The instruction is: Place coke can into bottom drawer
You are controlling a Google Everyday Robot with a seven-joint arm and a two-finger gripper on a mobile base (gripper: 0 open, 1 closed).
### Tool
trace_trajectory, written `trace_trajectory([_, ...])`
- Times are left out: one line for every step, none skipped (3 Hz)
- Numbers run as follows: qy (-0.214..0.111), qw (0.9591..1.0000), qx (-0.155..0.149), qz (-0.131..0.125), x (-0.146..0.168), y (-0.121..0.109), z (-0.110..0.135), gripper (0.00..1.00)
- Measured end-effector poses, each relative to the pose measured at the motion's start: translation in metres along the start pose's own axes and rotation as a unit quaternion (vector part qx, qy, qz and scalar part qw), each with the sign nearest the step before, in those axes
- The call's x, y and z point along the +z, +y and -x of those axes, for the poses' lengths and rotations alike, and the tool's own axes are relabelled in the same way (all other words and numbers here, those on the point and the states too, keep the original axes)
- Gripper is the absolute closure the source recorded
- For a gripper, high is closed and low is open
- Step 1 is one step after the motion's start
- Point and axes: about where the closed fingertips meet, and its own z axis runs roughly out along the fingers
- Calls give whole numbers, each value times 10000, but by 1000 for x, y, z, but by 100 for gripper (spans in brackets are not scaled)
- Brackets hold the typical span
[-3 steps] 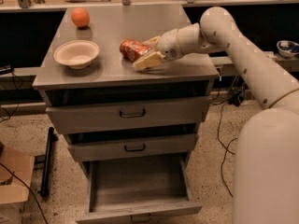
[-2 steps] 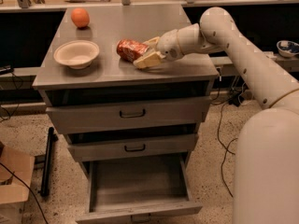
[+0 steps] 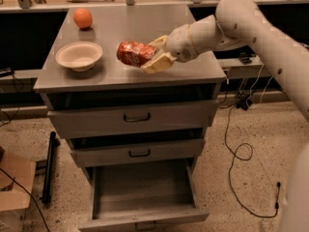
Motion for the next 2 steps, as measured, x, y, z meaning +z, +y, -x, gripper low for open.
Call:
trace_trajectory([-7, 9974, -543, 473, -23, 66, 21, 100])
trace_trajectory([63, 9891, -885, 1176, -34, 139, 12, 100])
